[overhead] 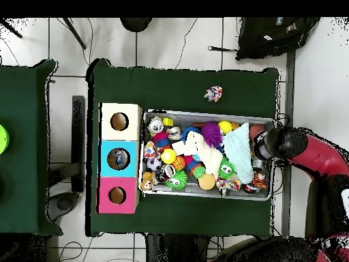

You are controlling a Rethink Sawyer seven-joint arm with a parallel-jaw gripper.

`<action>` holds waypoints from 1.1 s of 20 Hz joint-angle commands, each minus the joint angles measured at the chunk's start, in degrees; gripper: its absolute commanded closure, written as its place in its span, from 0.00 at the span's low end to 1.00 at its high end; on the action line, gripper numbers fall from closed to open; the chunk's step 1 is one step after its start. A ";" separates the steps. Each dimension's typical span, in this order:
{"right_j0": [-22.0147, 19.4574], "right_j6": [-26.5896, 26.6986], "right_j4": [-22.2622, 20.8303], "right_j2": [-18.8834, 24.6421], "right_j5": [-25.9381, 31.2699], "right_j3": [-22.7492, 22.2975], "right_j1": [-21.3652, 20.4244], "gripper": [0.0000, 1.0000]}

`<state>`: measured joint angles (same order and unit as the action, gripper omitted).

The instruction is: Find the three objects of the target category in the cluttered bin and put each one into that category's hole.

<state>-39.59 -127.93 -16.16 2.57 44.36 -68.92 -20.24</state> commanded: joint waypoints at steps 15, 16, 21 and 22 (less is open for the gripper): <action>-0.62 2.06 -2.52 0.77 -2.16 3.13 11.38 0.00; -0.72 1.95 -2.48 0.79 -2.54 3.00 11.35 0.00; -1.24 1.03 -2.99 0.99 -7.68 1.94 10.13 0.00; -1.32 0.79 -3.16 1.03 -8.90 1.82 9.83 0.00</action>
<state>-39.55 -127.93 -16.12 1.65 44.78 -65.97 -16.65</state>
